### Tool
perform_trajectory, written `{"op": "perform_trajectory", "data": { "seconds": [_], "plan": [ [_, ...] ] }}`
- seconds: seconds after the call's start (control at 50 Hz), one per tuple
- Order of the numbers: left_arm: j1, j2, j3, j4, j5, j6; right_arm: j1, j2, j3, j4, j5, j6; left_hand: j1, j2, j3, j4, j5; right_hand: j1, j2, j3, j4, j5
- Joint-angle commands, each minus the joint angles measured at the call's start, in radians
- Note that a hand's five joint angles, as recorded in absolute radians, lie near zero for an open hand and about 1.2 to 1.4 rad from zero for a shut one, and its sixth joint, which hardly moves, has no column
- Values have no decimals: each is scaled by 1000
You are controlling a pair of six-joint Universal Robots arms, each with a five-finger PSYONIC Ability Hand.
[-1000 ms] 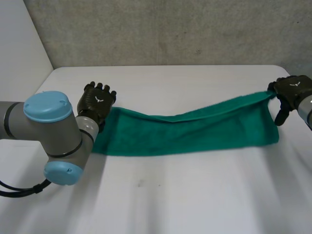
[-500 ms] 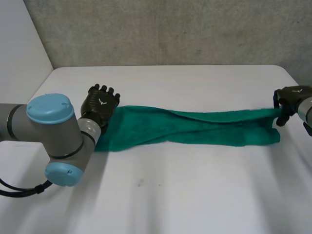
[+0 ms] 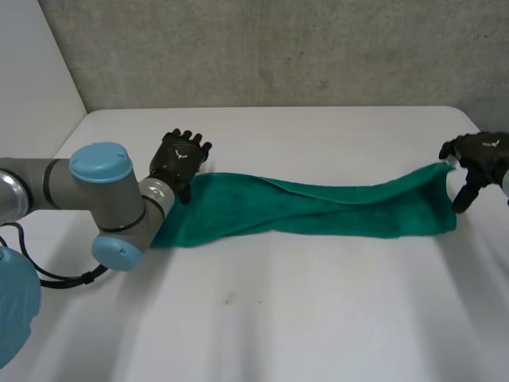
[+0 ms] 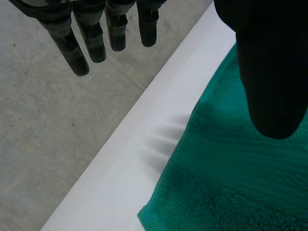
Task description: Fold the towel.
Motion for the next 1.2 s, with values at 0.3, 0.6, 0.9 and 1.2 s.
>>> {"op": "perform_trajectory", "data": {
  "seconds": [0.3,0.6,0.9,1.2],
  "plan": [
    [-2,65,-82,-19,-3,-5,0,187,-209,77,116,62,16,8,-3,7,-11,-116,-155,-149,-151,-149],
    [24,166,-178,-31,-1,-5,0,63,-135,-23,101,50,19,11,0,10,-8,-116,-155,-149,-151,-149],
    [29,202,-300,-203,-32,0,0,43,136,-64,-19,-82,113,105,94,104,86,67,28,34,32,35],
    [35,203,-340,-201,-72,6,6,202,92,-187,-18,-87,198,190,180,189,171,293,254,260,259,261]
  ]
}}
